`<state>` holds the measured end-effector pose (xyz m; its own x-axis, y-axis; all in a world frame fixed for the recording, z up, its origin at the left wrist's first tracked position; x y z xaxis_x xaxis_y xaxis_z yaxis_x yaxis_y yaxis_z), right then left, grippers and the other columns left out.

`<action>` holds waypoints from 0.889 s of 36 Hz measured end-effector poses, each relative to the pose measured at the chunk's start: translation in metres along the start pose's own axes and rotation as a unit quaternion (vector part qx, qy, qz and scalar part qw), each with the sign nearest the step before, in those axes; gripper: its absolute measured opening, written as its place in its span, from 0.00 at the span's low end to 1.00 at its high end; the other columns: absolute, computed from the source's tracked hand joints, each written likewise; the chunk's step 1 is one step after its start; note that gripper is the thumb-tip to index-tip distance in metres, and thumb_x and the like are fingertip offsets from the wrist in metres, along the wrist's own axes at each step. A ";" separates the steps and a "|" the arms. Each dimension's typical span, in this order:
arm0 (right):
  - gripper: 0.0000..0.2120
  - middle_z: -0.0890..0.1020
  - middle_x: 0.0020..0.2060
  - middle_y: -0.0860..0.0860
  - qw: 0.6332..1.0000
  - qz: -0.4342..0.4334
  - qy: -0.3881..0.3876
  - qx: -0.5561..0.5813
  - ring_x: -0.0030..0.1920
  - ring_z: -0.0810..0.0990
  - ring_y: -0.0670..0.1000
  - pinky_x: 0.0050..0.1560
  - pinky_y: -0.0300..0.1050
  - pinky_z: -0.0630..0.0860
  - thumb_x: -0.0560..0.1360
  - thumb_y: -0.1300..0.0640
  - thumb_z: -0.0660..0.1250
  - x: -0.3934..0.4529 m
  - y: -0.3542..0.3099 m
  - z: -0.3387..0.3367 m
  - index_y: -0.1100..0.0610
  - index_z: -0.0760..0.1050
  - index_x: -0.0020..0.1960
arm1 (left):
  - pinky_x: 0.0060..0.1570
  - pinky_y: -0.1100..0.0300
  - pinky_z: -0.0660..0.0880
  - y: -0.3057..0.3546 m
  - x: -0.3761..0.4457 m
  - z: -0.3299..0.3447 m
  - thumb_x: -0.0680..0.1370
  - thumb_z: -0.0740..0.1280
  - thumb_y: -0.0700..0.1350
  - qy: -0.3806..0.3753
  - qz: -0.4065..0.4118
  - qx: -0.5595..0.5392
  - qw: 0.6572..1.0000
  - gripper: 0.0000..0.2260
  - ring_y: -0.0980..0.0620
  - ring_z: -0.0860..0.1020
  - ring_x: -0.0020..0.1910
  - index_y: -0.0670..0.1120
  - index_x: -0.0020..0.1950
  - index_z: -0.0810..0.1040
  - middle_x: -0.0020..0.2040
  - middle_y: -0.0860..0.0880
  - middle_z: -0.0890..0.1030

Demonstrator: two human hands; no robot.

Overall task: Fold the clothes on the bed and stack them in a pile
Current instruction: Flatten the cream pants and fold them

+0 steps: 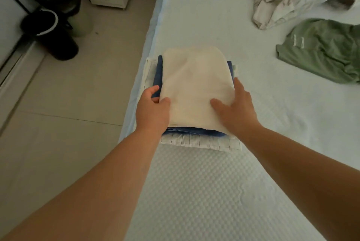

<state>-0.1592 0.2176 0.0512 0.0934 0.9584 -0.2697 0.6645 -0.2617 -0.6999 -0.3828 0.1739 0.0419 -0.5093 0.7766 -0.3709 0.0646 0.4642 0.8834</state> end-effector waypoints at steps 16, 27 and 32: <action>0.29 0.57 0.73 0.49 0.984 -0.028 -0.079 -0.155 0.72 0.55 0.49 0.68 0.46 0.59 0.76 0.40 0.56 -0.080 0.051 -0.030 0.50 0.59 0.73 | 0.47 0.57 0.70 0.026 -0.075 -0.005 0.74 0.63 0.35 0.053 0.183 0.298 0.936 0.13 0.48 0.74 0.49 0.45 0.55 0.80 0.55 0.48 0.72; 0.20 0.70 0.65 0.50 0.958 0.076 -0.083 -0.265 0.64 0.70 0.52 0.63 0.47 0.66 0.76 0.46 0.63 -0.093 0.162 -0.194 0.51 0.71 0.65 | 0.42 0.77 0.67 0.027 -0.185 0.130 0.76 0.65 0.38 -0.195 0.192 0.229 0.934 0.09 0.65 0.74 0.41 0.52 0.46 0.79 0.43 0.57 0.78; 0.23 0.68 0.68 0.52 0.937 0.124 -0.080 -0.318 0.68 0.64 0.53 0.66 0.47 0.63 0.77 0.46 0.61 -0.068 0.248 -0.229 0.53 0.66 0.69 | 0.46 0.69 0.67 0.008 -0.201 0.214 0.76 0.64 0.38 -0.145 0.181 0.247 0.941 0.09 0.58 0.75 0.48 0.50 0.49 0.80 0.46 0.56 0.78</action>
<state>0.1691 0.1140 0.0472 0.2241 0.8343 -0.5038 0.9491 -0.3042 -0.0817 -0.0960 0.1129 0.0617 -0.1259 0.9723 -0.1969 0.6169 0.2322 0.7521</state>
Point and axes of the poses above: each hand's wrist, its own x-axis towards the middle knuckle, its own z-axis out of the palm, y = z × x, the point moved 7 cm from there along x, towards the middle knuckle
